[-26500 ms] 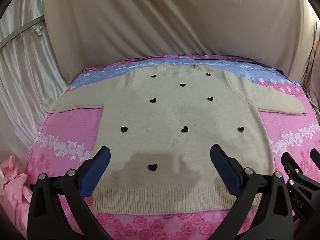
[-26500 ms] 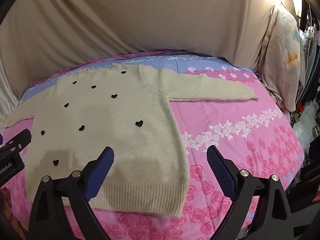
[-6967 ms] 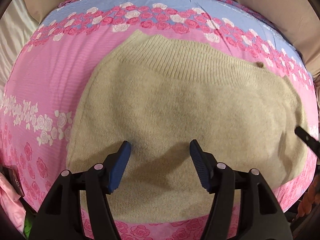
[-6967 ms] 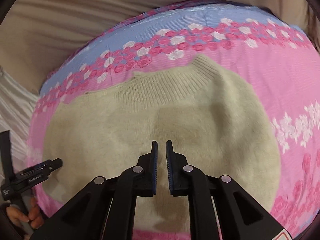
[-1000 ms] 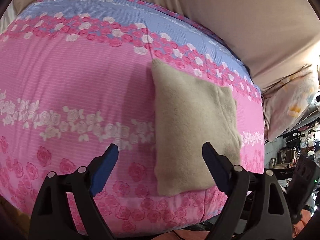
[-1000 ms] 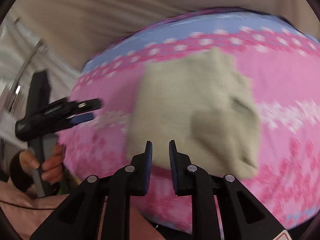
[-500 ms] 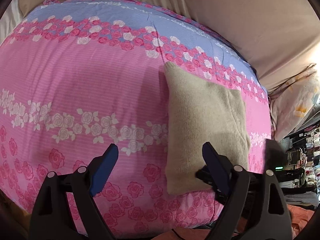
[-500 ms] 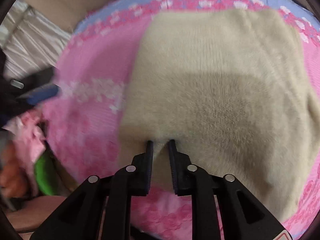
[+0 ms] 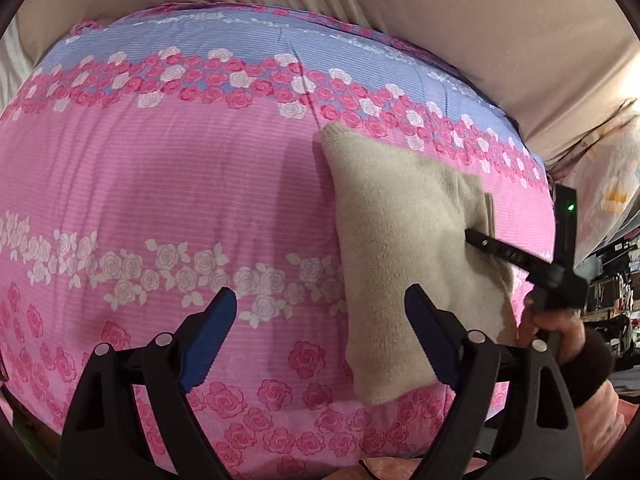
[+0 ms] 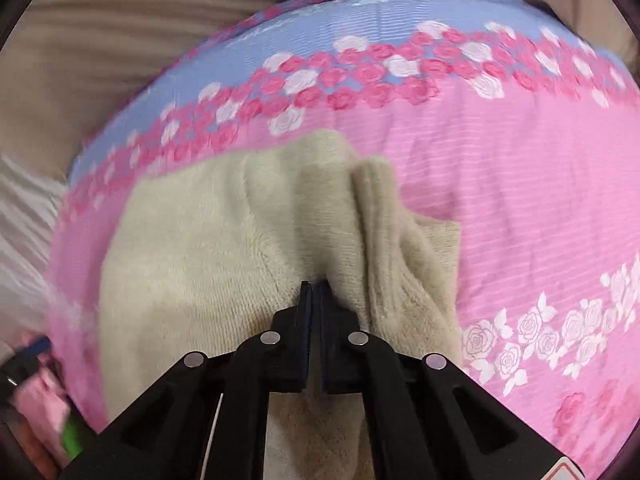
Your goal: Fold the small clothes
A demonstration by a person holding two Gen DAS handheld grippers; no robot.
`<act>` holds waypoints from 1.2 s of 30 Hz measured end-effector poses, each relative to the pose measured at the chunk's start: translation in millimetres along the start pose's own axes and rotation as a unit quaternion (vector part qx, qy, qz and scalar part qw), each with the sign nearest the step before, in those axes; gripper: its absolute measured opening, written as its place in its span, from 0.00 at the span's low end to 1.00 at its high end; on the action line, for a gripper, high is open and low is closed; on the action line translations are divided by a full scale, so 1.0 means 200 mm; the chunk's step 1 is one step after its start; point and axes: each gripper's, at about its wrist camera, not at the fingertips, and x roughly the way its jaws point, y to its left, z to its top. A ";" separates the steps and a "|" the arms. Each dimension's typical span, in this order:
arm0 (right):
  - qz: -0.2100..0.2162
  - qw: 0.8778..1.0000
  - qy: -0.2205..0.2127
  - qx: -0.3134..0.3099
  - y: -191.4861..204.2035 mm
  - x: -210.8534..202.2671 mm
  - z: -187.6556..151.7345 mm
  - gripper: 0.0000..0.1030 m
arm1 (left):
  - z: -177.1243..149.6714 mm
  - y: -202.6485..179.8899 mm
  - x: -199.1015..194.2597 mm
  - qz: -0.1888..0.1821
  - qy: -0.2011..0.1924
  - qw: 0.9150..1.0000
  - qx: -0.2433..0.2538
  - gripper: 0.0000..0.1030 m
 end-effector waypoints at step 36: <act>-0.003 0.999 0.005 0.039 -0.27 -0.04 -0.18 0.80 | 0.10 -0.04 0.57 -0.152 0.107 0.976 -0.116 0.86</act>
